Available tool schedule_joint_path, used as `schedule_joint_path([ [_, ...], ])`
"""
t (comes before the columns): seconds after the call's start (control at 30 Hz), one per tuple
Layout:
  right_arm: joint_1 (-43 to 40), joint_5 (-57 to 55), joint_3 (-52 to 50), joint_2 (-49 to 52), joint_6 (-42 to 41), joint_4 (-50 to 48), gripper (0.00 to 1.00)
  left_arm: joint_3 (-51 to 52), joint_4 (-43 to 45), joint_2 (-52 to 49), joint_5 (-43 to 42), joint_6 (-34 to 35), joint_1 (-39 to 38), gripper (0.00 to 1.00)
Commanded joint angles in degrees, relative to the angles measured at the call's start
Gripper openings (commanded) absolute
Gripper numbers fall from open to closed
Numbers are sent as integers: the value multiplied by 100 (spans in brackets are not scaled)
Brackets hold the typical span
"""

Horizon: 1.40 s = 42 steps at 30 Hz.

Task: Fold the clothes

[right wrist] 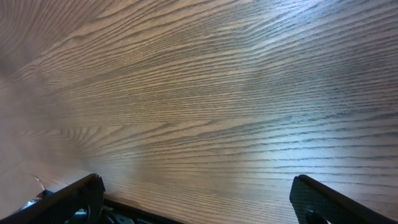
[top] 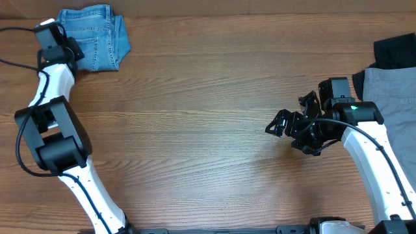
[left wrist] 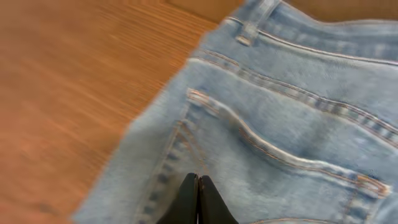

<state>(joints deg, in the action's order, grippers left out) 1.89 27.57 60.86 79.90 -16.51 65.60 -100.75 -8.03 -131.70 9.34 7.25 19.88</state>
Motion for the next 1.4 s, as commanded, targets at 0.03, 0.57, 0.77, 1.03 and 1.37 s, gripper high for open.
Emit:
schedule_joint_path([
  [0.03, 2, -59, 66, -4, -17, -13, 100, -57, -378, 131, 457, -107, 138, 4],
  [0.57, 2, -57, 66, -4, -20, 33, 100, -55, -481, -619, -144, -452, 302, 8],
  [0.77, 2, -57, 66, -4, -20, 9, 100, -61, -970, -131, -127, -444, 289, 4],
  [1.03, 2, -55, 474, -37, -20, -157, 100, -61, -2070, 2188, -177, 203, 129, 100],
  [1.37, 2, -105, 1373, -2079, 4, 1029, 100, -59, -4529, 5012, -2857, 1099, -101, 100],
])
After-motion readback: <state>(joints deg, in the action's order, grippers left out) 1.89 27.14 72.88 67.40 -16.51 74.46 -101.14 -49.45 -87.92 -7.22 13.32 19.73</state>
